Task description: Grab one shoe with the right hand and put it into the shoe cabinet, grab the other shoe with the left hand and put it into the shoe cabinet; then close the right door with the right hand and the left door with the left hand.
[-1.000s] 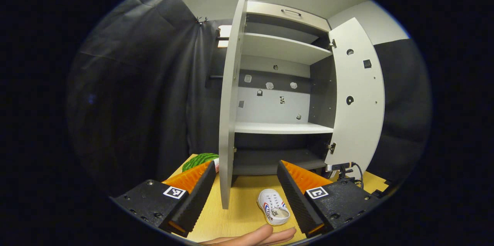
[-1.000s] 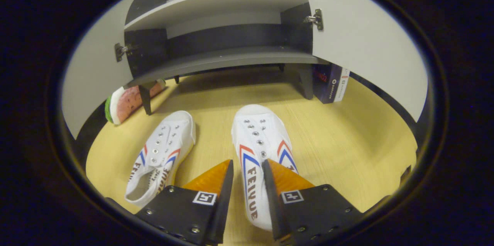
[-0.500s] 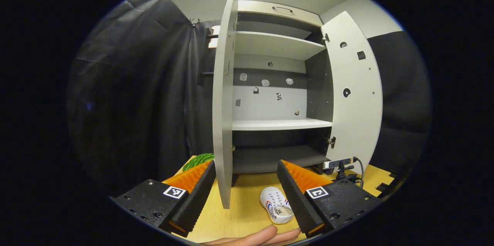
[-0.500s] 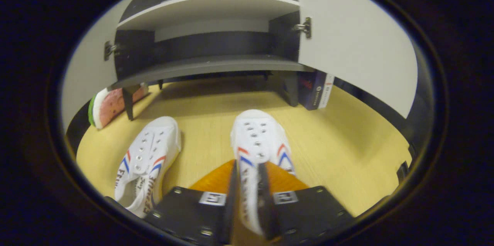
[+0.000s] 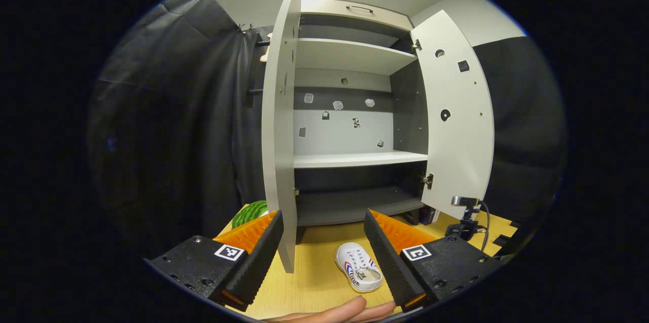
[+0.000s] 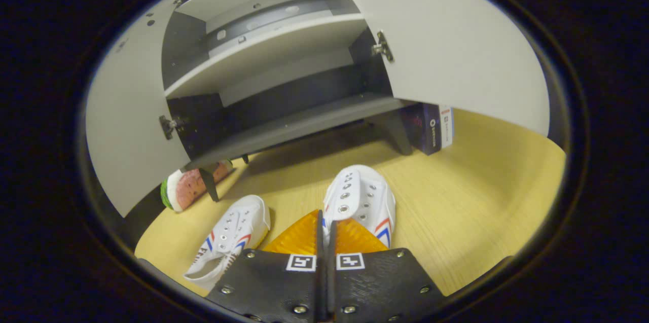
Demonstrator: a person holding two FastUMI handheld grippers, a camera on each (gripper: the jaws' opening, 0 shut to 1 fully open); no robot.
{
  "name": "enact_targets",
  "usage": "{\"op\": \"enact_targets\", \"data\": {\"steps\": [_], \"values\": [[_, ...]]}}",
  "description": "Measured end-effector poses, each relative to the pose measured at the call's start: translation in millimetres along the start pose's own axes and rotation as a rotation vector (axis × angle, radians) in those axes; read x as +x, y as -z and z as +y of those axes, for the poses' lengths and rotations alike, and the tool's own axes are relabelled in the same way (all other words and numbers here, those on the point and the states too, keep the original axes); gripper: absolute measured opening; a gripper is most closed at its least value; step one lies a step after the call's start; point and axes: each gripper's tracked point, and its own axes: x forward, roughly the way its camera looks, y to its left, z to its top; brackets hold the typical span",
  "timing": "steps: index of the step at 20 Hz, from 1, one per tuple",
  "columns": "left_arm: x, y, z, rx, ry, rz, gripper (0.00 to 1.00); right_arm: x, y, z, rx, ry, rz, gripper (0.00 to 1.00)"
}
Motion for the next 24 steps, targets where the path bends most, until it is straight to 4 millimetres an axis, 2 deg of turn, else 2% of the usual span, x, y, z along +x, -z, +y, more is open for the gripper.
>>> {"op": "enact_targets", "data": {"steps": [2,8,12,15,19,24], "values": [[2,5,-1,-0.001,0.004,0.015,0.97,-18,-25,12,0.029,-0.046,-0.078,0.00],[5,8,1,-0.034,0.004,0.016,0.97,-71,-115,24,-0.081,-0.047,-0.244,0.00],[10,0,-3,-0.052,0.000,0.011,0.97,-105,-180,40,-0.104,-0.098,-0.280,0.00],[18,-16,-8,-0.029,0.003,-0.013,0.97,-124,-229,49,-0.166,-0.108,-0.311,0.01],[33,-40,-20,-0.003,0.025,-0.026,0.97,-129,-285,61,-0.216,-0.097,-0.319,0.00],[58,-54,-27,-0.013,0.049,-0.039,0.97,-111,-343,91,-0.292,-0.129,-0.316,0.01]]}}
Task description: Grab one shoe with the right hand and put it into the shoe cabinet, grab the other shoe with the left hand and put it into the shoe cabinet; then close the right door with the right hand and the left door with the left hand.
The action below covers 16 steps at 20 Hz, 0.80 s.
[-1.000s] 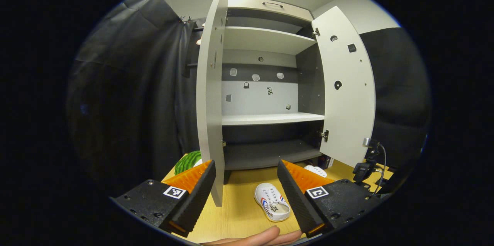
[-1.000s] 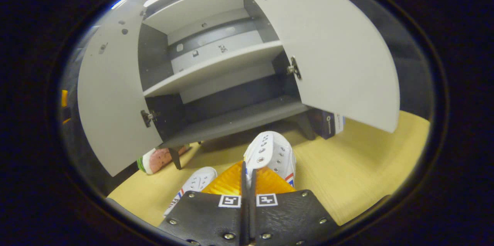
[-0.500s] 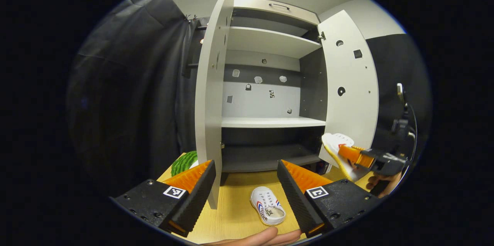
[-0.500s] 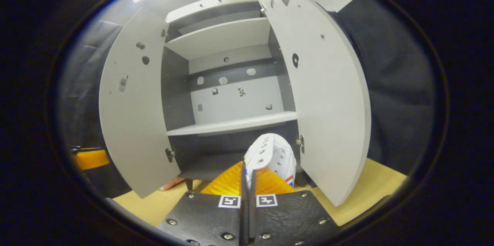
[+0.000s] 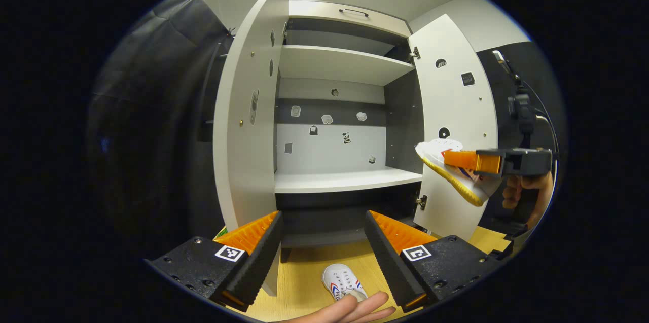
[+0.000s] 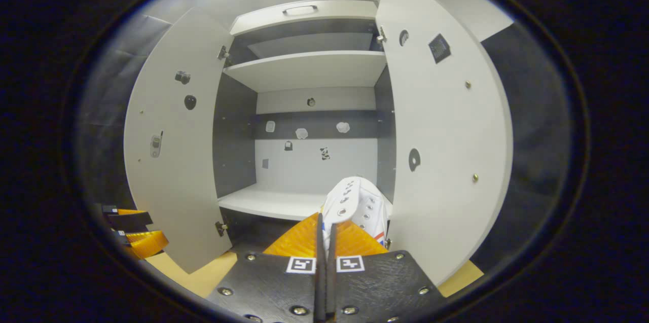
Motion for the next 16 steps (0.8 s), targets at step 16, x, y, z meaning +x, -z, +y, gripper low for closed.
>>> {"op": "enact_targets", "data": {"steps": [16], "values": [[34,17,12,-0.050,-0.016,-0.015,0.96,209,-27,18,-0.082,-0.011,0.153,0.01]]}}
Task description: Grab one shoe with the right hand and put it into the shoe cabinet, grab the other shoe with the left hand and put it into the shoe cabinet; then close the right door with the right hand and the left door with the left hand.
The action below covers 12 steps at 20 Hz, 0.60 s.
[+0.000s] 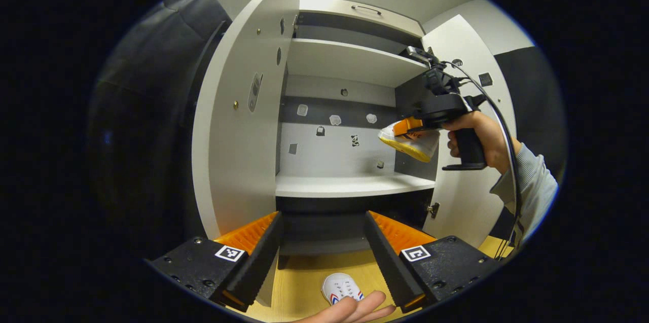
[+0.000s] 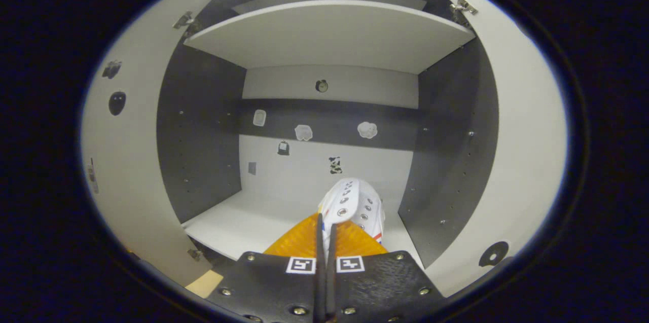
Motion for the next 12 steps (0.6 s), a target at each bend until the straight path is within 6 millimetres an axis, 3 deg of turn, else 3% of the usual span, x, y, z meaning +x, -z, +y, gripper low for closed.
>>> {"op": "enact_targets", "data": {"steps": [6,7,9,11,12], "values": [[5,17,1,-0.055,0.027,0.047,0.93,81,47,-7,0.016,0.010,0.071,0.01],[6,20,1,-0.063,0.036,0.055,0.96,90,53,-7,0.033,0.012,0.081,0.01],[8,27,2,-0.056,0.033,0.075,0.96,103,63,-7,0.028,0.008,0.090,0.01],[8,29,1,-0.035,0.030,0.079,0.95,100,69,-6,0.022,0.004,0.098,0.01],[9,30,0,-0.029,0.032,0.078,0.96,103,71,-10,0.008,0.022,0.102,0.06]]}}
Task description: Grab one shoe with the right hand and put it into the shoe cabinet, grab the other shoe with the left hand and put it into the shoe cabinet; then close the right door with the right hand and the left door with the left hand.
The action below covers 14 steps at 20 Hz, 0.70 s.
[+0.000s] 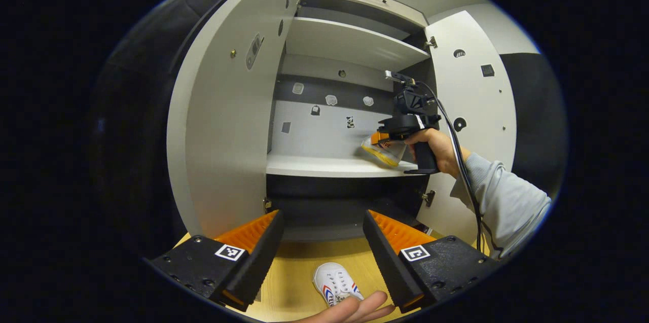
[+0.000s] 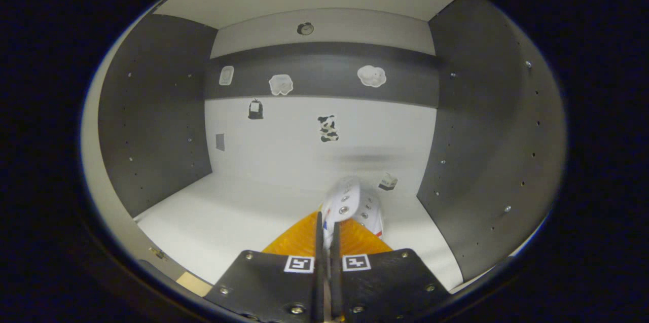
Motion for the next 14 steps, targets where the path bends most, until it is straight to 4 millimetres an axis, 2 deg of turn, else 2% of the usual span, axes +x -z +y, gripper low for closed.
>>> {"op": "enact_targets", "data": {"steps": [1,2,3,4,6,7,10,13,14], "values": [[1,2,-2,0.001,0.002,0.006,0.96,2,4,1,0.003,-0.008,0.011,0.06],[1,7,-3,-0.001,0.001,0.022,0.96,-1,0,8,0.026,-0.031,-0.009,0.17],[1,10,-3,0.001,-0.003,0.030,0.96,-8,-10,12,0.055,-0.036,-0.043,0.23],[3,12,-4,0.002,-0.005,0.038,0.96,-11,-21,12,0.079,-0.020,-0.089,0.46],[3,16,-4,0.005,-0.018,0.060,0.96,-38,-39,7,0.111,-0.001,-0.157,0.94],[3,18,-5,0.003,-0.023,0.065,0.97,-52,-43,12,0.109,-0.019,-0.178,1.00],[3,21,-6,0.004,-0.036,0.071,0.97,-94,-46,17,0.077,-0.038,-0.229,1.00],[6,37,-6,0.012,-0.063,0.119,0.96,-144,-34,16,0.031,-0.023,-0.269,0.99],[7,46,-8,0.009,-0.061,0.142,0.97,-161,-28,16,0.022,-0.018,-0.280,0.96]]}}
